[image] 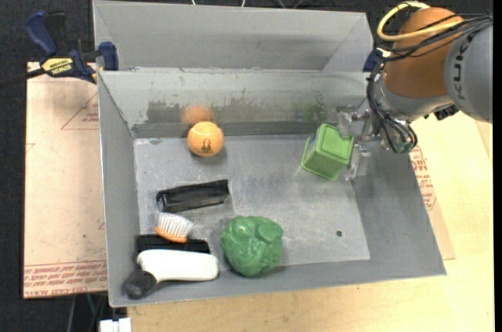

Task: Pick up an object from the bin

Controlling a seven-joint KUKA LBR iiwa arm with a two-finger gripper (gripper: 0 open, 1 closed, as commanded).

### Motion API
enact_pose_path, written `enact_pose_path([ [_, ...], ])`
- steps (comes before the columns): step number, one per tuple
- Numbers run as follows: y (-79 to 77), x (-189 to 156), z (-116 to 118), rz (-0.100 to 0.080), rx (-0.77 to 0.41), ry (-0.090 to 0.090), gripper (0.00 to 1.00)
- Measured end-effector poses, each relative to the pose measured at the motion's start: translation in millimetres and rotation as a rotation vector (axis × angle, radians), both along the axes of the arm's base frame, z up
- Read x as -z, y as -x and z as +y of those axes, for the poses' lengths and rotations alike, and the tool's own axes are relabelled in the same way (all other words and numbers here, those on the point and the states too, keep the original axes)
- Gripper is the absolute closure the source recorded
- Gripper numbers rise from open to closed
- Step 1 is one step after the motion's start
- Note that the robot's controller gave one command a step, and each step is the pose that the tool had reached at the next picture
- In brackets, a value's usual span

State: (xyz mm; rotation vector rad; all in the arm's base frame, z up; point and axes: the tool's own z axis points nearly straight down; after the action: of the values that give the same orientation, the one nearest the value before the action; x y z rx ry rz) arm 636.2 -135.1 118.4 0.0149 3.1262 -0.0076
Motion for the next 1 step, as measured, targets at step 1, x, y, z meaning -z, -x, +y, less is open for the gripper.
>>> enact_pose_path([
  [1,-3.1,6.5,4.1,-0.006,-0.024,0.002,0.0],
])
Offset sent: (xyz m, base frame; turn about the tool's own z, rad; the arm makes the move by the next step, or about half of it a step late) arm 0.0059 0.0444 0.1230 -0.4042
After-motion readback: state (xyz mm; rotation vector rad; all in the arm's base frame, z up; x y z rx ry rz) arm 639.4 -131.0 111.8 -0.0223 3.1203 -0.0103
